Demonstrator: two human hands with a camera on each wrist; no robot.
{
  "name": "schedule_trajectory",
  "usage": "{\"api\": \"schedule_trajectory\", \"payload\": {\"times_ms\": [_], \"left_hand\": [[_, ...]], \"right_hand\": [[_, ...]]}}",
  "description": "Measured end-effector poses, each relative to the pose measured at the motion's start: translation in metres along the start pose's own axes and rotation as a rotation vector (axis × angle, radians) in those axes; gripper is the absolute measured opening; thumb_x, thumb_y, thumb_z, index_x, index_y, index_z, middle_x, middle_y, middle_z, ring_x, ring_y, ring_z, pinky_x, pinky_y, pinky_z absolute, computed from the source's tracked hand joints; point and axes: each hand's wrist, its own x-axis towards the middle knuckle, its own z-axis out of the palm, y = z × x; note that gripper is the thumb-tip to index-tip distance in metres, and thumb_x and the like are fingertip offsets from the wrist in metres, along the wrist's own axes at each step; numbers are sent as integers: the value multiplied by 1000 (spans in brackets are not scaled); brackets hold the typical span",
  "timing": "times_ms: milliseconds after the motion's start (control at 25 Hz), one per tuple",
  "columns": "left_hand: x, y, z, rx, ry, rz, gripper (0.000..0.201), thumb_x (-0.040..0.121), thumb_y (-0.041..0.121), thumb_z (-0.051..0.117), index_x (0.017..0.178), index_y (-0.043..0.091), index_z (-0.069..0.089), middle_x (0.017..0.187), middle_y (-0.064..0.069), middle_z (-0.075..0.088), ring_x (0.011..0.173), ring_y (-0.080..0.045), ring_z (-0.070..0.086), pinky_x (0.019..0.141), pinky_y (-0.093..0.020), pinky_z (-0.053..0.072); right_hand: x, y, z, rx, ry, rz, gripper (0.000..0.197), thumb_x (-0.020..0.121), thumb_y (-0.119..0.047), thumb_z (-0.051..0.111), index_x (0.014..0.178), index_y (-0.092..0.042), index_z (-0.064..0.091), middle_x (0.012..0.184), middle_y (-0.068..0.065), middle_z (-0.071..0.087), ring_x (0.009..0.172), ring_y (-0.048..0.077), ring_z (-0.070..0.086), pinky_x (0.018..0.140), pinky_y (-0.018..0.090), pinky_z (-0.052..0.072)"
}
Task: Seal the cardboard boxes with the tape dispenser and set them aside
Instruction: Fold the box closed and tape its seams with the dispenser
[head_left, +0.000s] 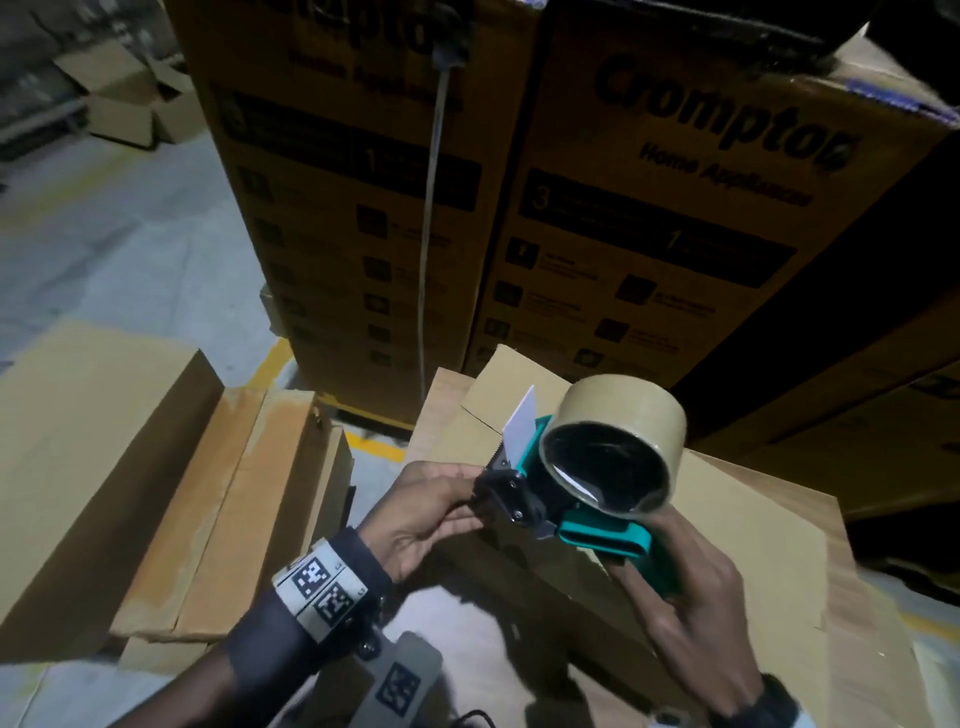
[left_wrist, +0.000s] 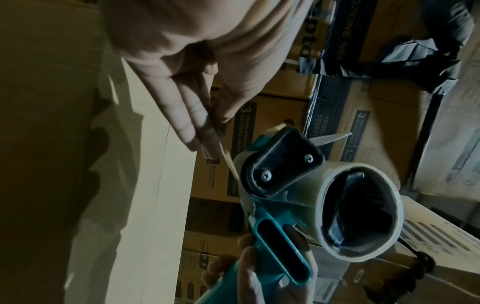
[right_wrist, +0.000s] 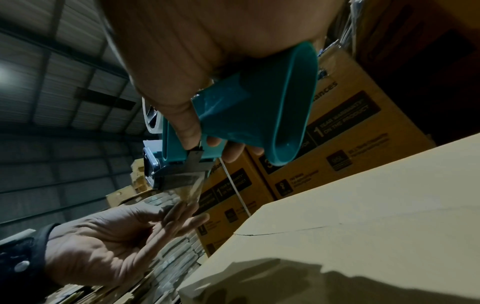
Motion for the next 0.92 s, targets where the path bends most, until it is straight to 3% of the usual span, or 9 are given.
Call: {"api": "schedule_trajectory", "payload": {"times_ms": [80,160,360,480,560,640,800,880,920], "left_hand": [[3,7,-2,16,0,2,12,94,1,66,98,-2,77,99,-24,76,74,-20,73,79,-31,60],[7,13,-6,13,-5,-25,11,94,0,67,94,-2,78,93,-23,76,71,-19,76,75,-32,62],[23,28,-11,10,0,13,16,93,-5,65,83,-2,78,78,-21,75,58,-18,74,50,-24,59],[35,46,-15,44,-27,61,7,84,-2,72,88,-4,78,88,-24,76,67,-20,76,60,-28,63],[48,65,-33,48,20,115,19,87,-1,71,104,-7,74,97,-24,76,79,-22,78,70,-29,64],[60,87,-56,45,53,142,25,93,2,69,116,-8,70,103,-23,76,86,-22,78,70,-28,64],[78,110,-65,140,25,126,22,94,7,69,114,-3,72,106,-22,76,85,-19,77,70,-28,64],[91,105,-61,164,59,138,23,94,5,69,115,-5,71,104,-22,76,85,-19,78,66,-26,62],[96,101,-62,169,74,137,24,94,5,70,115,-6,71,103,-22,76,84,-19,78,65,-25,62]], "right_hand": [[13,4,-3,60,-10,-44,74,82,-5,82,124,-56,50,113,-23,64,101,6,66,76,34,60],[25,7,-4,95,-16,-86,68,85,-10,80,125,-55,50,114,-23,64,102,8,67,79,34,60],[39,13,-2,-23,-49,-109,79,79,-3,83,128,-56,49,116,-28,61,99,1,64,73,35,60],[51,14,-1,-22,-74,-96,61,86,-11,76,126,-51,53,119,-30,61,100,-1,63,75,33,59],[57,28,-14,-32,-75,-64,50,87,-15,75,123,-44,57,119,-27,64,102,0,64,79,35,59],[59,47,-36,-14,-85,2,51,85,-13,78,122,-43,59,120,-27,65,107,-1,63,85,42,58],[60,75,-48,-46,-145,52,63,82,-9,79,126,-48,55,125,-22,64,114,3,62,92,46,57],[64,80,-39,-79,-155,35,70,82,-10,79,127,-55,50,126,-22,62,114,5,61,91,43,56],[65,83,-34,-95,-164,14,73,82,-9,79,127,-57,49,124,-28,59,114,-1,58,89,37,54]]}}
